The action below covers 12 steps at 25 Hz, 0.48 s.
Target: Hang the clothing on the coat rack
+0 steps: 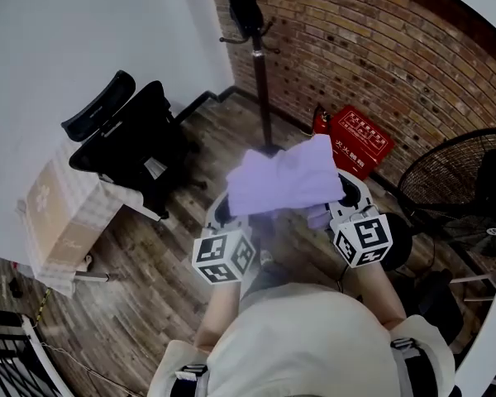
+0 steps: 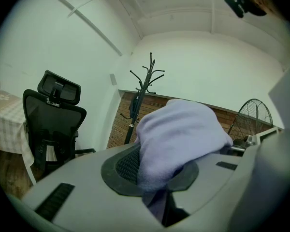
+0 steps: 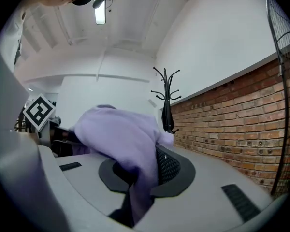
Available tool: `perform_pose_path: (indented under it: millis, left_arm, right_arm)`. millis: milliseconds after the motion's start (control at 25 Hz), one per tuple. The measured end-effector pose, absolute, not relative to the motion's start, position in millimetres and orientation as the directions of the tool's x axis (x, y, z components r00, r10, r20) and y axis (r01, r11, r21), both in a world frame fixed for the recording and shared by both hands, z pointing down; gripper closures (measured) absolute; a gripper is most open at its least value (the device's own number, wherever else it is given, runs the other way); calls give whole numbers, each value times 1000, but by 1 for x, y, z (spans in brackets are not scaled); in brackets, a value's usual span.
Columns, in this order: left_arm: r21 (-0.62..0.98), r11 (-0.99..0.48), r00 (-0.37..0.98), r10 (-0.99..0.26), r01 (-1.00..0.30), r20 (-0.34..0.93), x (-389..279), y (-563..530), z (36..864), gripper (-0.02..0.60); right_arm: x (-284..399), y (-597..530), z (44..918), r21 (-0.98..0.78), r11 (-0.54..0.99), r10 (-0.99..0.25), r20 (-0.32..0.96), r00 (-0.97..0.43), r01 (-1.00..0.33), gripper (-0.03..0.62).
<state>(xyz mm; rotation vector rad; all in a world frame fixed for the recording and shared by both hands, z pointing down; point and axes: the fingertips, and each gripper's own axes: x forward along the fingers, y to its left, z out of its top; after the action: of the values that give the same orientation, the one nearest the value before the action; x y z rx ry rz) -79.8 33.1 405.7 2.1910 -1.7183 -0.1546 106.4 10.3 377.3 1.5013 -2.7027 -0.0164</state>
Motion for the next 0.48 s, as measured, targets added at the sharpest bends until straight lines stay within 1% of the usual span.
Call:
perform_pose_path:
  millis: [480]
  left_arm:
    - [333,-253,309,-942,-908,129,-123,-59,402,523]
  right_arm:
    - [64,-71,374,37,484,-875,49,-482,-874,545]
